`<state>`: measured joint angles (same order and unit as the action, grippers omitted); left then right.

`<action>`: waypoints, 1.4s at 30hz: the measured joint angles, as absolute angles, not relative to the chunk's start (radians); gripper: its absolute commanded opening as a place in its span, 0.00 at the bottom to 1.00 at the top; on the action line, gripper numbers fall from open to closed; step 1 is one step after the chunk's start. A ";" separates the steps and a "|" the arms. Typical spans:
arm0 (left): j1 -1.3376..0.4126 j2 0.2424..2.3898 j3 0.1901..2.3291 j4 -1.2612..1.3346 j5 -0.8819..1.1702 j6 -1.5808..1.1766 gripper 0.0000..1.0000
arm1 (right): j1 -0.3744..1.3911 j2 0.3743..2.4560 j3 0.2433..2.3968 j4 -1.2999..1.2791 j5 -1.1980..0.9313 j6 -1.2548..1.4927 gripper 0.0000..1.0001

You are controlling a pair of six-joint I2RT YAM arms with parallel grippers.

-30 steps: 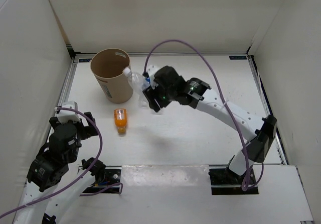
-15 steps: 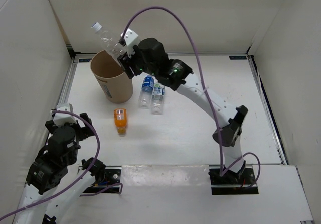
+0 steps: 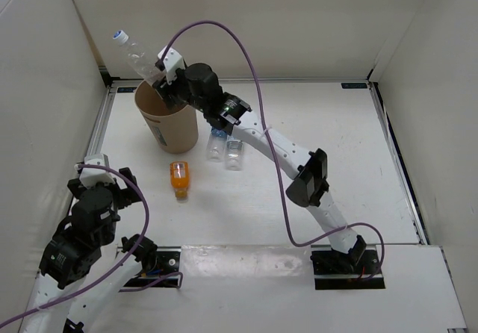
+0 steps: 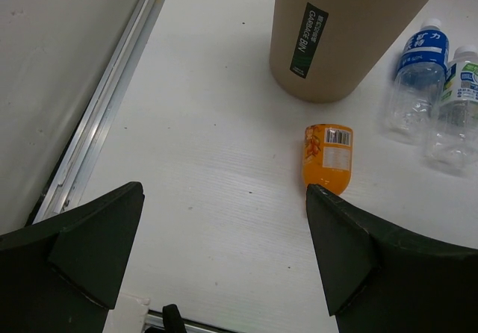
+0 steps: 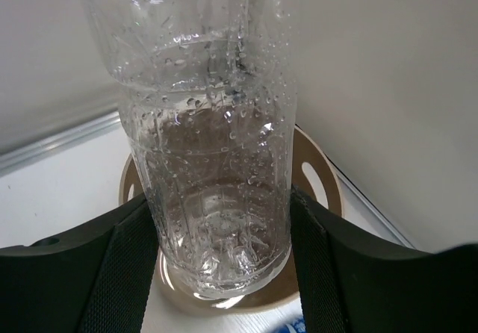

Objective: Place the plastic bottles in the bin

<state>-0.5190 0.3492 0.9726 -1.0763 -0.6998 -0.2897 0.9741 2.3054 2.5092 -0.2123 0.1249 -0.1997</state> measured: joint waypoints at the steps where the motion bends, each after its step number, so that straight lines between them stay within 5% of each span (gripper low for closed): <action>1: -0.519 0.349 0.971 -1.076 -0.700 -0.289 1.00 | 0.965 2.315 2.511 -0.194 0.110 -0.188 0.44; 10: -0.510 0.349 0.960 -1.069 -0.699 -0.286 1.00 | 0.892 2.374 2.511 -0.104 0.050 -0.139 0.63; 12: -0.503 0.349 0.959 -1.069 -0.700 -0.286 1.00 | 0.895 2.381 2.509 -0.101 0.048 -0.139 0.76; 16: -0.499 0.349 0.957 -1.069 -0.700 -0.286 1.00 | 0.906 2.384 2.503 -0.098 0.047 -0.136 0.79; 18: -0.498 0.349 0.957 -1.069 -0.700 -0.286 1.00 | 0.912 2.384 2.503 -0.093 0.042 -0.133 0.90; 32: -0.498 0.340 0.957 -1.069 -0.701 -0.289 1.00 | 0.931 2.331 2.390 -0.162 0.166 -0.124 0.90; 42: -0.493 0.340 0.957 -1.070 -0.714 -0.303 1.00 | 0.952 1.797 2.041 -0.283 0.459 -0.054 0.90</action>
<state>-0.4927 0.3397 0.9565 -1.0702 -0.7139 -0.3031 0.9524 1.7969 2.0411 -0.2832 0.4595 -0.0544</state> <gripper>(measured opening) 1.000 0.905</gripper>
